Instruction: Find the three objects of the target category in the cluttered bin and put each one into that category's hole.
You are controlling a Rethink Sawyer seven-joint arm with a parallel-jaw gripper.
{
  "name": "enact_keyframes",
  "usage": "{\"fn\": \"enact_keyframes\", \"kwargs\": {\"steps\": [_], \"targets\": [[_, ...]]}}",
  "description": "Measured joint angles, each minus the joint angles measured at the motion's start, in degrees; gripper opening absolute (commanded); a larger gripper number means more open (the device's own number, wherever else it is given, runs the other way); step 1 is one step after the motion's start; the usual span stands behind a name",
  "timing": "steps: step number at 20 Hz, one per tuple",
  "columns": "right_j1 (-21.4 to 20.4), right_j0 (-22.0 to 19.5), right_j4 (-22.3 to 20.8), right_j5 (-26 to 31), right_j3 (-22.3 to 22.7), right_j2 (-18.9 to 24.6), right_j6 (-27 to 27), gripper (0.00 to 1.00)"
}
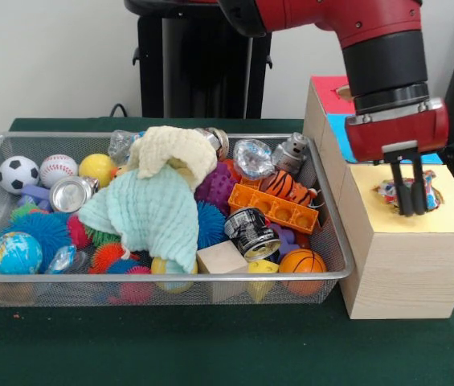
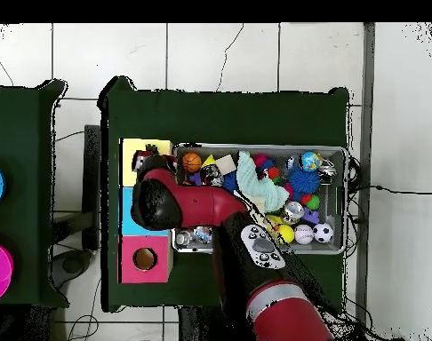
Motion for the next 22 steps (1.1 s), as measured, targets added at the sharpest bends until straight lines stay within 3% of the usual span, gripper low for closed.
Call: {"fn": "enact_keyframes", "kwargs": {"steps": [4, 22], "targets": [[0.2, 1.2, 0.1, -0.4, -0.2, -1.9, 0.0, 0.00], [0.0, 1.3, 1.5, -0.5, 0.3, -1.9, 0.0, 0.00]]}}
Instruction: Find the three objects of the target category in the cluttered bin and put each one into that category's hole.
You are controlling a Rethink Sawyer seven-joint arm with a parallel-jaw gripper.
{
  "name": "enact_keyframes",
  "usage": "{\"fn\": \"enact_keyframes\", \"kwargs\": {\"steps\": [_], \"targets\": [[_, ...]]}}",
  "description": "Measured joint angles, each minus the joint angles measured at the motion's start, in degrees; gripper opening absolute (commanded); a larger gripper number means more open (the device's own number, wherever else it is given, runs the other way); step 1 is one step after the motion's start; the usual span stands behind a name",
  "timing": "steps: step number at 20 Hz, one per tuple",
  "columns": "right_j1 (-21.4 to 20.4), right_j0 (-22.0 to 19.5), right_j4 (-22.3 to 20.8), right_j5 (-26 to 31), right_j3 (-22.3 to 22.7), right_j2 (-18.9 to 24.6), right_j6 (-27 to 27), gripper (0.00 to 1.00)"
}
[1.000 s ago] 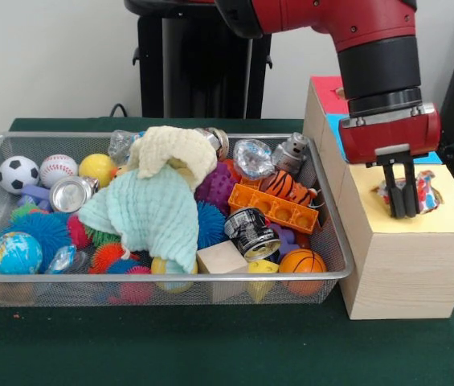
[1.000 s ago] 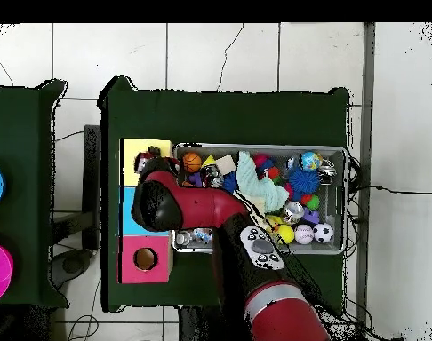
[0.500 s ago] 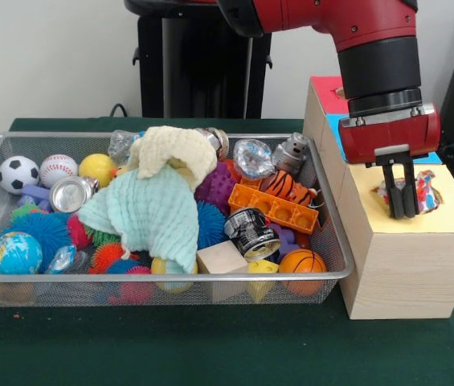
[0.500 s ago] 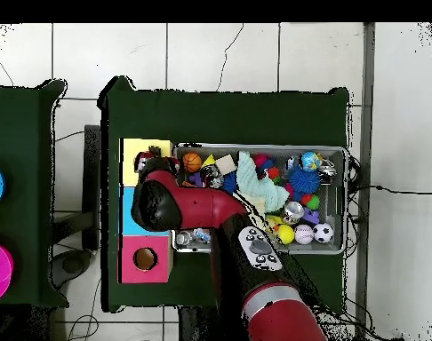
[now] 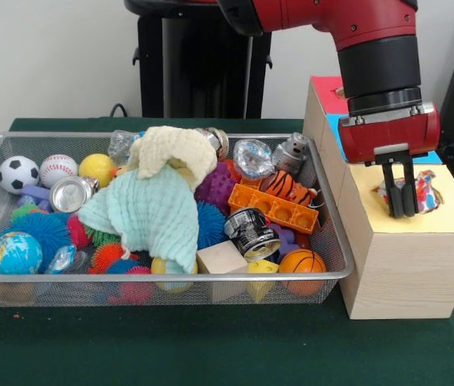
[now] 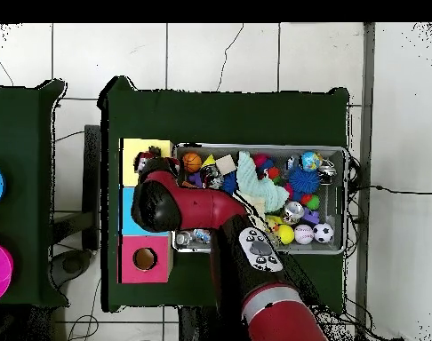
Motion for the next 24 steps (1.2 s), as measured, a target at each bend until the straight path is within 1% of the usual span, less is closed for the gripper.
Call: {"fn": "enact_keyframes", "kwargs": {"steps": [10, 17, 24], "targets": [[-2.3, -0.7, 0.0, -0.3, 3.5, 0.0, 0.0, 0.00], [-2.7, -1.5, 0.0, -0.4, 5.5, 0.4, 0.0, 0.00], [-1.1, -4.4, 0.0, -1.8, 5.7, 4.0, 0.0, 0.00]]}}
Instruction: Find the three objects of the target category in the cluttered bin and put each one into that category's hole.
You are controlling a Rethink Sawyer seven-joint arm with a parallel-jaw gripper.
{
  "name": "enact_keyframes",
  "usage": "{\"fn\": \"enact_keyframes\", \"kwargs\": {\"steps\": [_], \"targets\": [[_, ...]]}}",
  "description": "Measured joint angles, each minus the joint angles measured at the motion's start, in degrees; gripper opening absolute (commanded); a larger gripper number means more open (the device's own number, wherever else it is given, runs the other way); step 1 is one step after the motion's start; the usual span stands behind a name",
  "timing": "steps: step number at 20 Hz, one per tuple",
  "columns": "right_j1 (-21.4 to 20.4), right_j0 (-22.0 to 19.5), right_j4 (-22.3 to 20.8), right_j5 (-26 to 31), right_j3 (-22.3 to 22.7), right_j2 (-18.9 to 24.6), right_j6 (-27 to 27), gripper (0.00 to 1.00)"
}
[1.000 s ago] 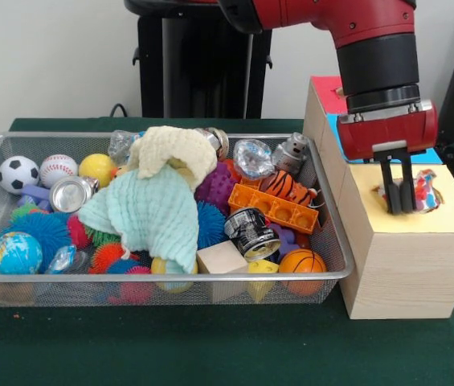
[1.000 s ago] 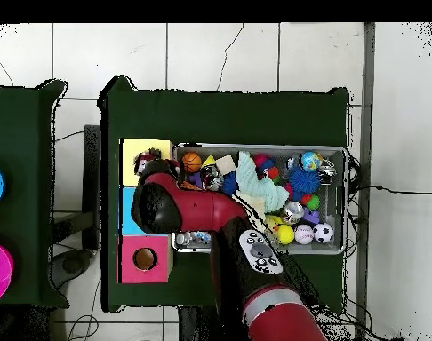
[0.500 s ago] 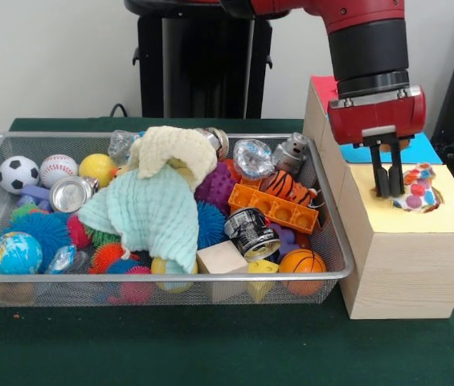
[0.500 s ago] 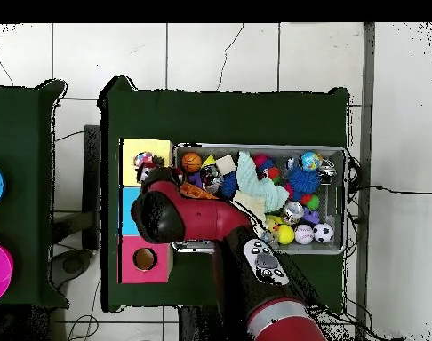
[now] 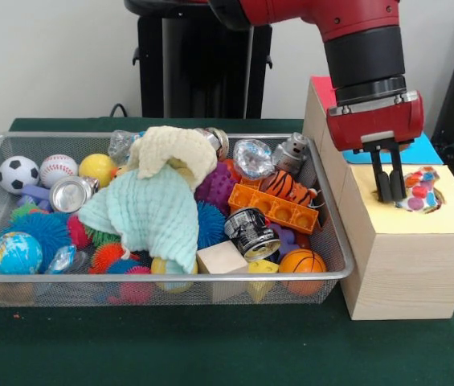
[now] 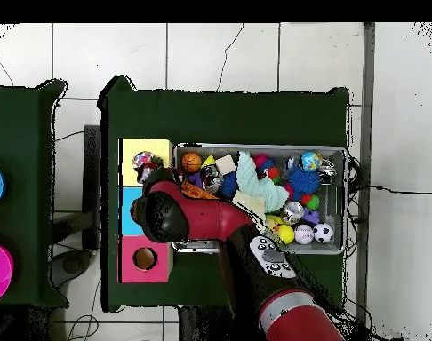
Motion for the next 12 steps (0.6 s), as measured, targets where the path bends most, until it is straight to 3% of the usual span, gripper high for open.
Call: {"fn": "enact_keyframes", "kwargs": {"steps": [12], "targets": [[1.5, -3.4, 0.0, 0.0, 0.3, 5.2, 0.0, 0.00]]}}
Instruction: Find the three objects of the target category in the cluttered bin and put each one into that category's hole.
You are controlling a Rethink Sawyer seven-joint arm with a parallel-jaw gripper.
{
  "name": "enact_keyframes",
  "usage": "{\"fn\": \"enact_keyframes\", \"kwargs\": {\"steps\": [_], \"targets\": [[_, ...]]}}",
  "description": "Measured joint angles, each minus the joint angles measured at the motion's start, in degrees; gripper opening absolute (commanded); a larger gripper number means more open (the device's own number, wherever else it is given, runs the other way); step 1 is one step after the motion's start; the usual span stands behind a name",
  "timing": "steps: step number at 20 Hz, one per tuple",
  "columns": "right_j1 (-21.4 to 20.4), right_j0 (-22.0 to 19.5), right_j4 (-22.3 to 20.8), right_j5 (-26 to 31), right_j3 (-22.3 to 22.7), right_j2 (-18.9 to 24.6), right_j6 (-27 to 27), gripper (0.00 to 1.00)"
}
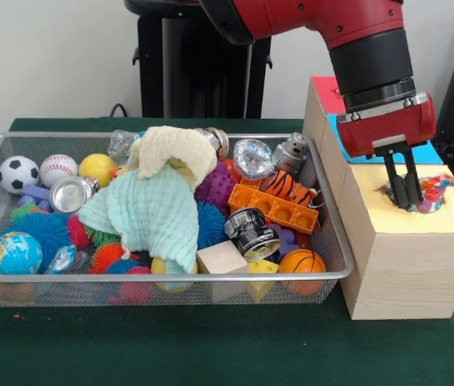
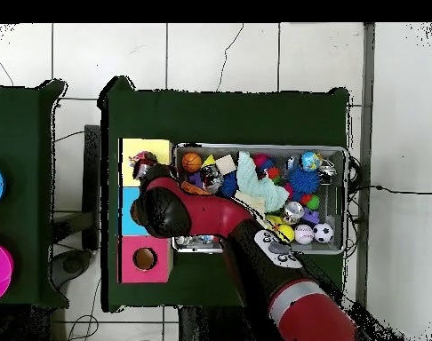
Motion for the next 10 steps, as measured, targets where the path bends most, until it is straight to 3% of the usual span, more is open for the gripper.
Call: {"fn": "enact_keyframes", "kwargs": {"steps": [10], "targets": [[0.6, 0.5, 0.0, 0.6, 2.3, 0.7, 0.0, 0.00]]}}
